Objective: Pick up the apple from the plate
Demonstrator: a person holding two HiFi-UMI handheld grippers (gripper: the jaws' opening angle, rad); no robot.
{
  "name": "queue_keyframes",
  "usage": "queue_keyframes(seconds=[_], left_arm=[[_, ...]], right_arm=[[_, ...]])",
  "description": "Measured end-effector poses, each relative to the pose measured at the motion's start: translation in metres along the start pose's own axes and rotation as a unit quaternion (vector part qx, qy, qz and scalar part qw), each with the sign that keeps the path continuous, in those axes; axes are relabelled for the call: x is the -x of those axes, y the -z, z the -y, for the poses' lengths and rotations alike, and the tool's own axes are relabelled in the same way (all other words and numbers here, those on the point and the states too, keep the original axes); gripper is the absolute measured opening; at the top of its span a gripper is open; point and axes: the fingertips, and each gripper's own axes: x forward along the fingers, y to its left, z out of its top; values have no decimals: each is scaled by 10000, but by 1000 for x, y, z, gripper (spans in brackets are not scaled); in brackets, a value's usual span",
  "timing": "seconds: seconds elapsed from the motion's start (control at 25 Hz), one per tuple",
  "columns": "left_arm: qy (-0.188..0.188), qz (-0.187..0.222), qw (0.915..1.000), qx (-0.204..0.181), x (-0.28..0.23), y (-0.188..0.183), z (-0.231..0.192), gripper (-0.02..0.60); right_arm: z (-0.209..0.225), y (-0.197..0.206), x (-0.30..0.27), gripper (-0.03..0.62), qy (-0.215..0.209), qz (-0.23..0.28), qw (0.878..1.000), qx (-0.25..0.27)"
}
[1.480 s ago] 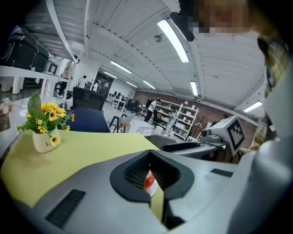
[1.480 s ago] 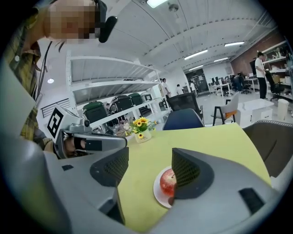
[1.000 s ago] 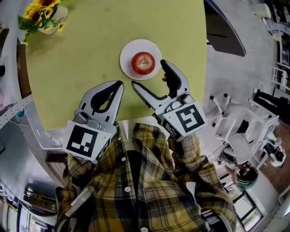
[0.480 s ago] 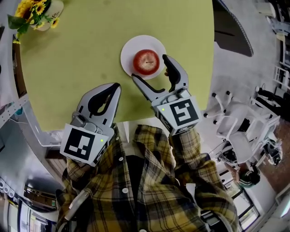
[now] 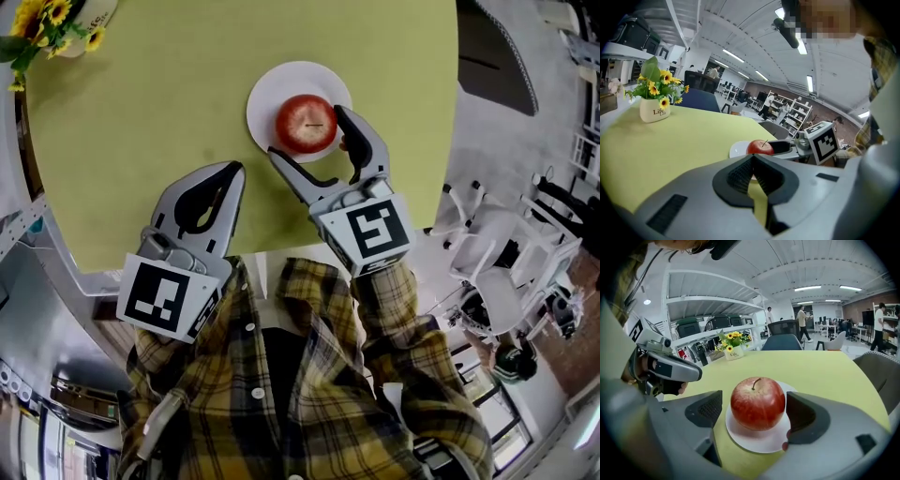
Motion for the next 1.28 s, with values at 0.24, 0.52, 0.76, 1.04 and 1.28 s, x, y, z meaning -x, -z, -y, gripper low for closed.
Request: queue_keyframes(seconds=[0.24, 0.52, 0.76, 1.04, 1.28], left_arm=[[4, -34, 10000, 7, -4, 7, 0, 8], [-3, -22, 10000, 64, -6, 11, -2, 8], [-3, -18, 10000, 85, -3, 13, -2, 8], [-15, -3, 9999, 99, -1, 13, -1, 8], [-33, 10, 9999, 98, 2, 13, -2, 8]], right_arm=[[3, 8, -7, 397, 30, -75, 10000, 14], [8, 10, -13, 397, 140, -45, 9999, 87], [10, 13, -14, 393, 191, -181, 9996, 65], [11, 15, -14, 393, 246, -248, 9994, -58], [12, 14, -14, 393, 370, -245, 9989, -171]])
